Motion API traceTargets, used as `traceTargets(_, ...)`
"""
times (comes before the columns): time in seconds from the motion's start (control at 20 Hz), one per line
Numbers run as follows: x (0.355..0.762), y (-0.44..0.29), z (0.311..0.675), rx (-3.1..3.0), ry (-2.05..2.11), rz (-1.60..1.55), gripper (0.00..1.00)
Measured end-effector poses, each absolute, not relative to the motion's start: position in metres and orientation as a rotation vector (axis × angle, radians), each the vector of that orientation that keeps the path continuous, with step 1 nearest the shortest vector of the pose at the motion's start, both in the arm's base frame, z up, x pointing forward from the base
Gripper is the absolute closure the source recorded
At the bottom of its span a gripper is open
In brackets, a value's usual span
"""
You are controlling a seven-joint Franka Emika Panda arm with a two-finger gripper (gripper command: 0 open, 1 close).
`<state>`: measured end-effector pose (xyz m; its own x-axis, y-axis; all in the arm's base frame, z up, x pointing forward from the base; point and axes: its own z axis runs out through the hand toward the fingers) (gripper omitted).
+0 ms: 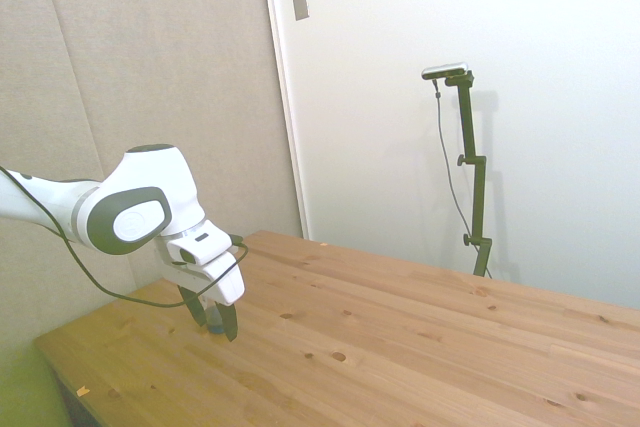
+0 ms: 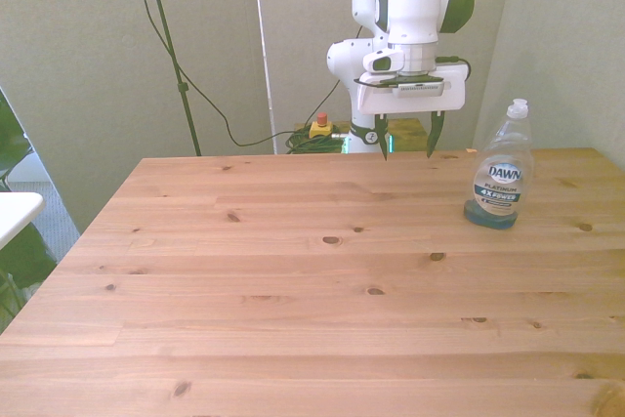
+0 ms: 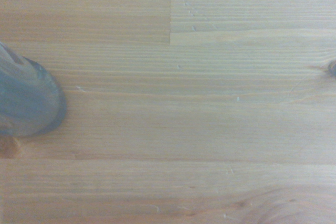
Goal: Knock down the dish soap
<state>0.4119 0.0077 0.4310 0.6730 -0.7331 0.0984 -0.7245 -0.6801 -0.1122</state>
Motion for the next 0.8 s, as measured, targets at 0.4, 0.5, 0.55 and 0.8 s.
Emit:
traceTargets(0.4,0.410,0.042,0.427,-2.852,1.187,-0.205,0.00)
traceTargets(0.5,0.406,0.055,0.430,-2.843,1.200,-0.221,0.00)
traceTargets(0.55,0.402,0.062,0.432,-2.830,1.221,-0.237,0.00)
traceTargets(0.8,0.380,0.102,0.440,-2.753,1.321,-0.335,0.00)
